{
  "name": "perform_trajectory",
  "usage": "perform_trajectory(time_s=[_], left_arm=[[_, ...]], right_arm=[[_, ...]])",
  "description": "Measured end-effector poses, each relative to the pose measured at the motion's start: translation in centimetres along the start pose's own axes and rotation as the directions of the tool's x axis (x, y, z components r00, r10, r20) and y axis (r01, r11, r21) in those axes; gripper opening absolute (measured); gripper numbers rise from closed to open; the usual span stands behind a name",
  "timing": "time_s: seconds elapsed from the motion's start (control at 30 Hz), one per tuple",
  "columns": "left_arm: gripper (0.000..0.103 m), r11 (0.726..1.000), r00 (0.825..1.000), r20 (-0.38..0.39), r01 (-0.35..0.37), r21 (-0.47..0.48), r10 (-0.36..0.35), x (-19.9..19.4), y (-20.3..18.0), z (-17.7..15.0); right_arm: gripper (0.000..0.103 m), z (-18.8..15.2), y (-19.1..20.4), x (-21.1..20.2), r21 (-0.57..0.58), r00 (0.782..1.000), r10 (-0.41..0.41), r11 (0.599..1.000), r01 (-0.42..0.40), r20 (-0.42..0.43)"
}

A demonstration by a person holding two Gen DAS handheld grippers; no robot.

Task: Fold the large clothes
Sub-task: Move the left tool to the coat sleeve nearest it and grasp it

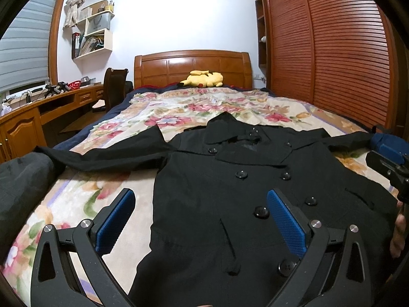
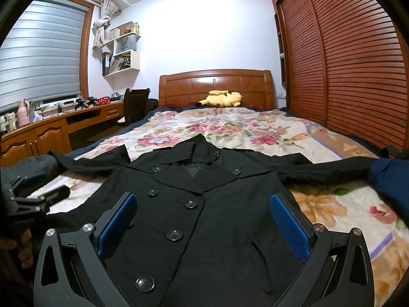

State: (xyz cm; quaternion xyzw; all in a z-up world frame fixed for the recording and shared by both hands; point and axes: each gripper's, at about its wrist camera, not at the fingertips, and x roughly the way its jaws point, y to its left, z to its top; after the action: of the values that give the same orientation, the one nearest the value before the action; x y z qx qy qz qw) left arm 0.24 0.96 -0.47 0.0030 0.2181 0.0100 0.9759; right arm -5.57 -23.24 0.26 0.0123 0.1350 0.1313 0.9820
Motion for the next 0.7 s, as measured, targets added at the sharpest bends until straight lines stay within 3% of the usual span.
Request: perform_trajectory(time_s=[0.3, 0.7], left_arm=[[0.103, 0.999, 0.999, 0.013, -0.034, -0.033, 0.034, -1.2, 2.1, 0.4], [0.103, 0.994, 0.998, -0.002, -0.07, -0.088, 0.07, -2.1, 7.0, 1.1]], right_arm=[[0.103, -0.2, 1.2, 0.6, -0.028, 0.997, 0.063, 0.998, -0.064, -0.039], [0.103, 2.1, 3.1, 0.5, -0.109, 0.99, 0.132, 0.985, -0.136, -0.042]])
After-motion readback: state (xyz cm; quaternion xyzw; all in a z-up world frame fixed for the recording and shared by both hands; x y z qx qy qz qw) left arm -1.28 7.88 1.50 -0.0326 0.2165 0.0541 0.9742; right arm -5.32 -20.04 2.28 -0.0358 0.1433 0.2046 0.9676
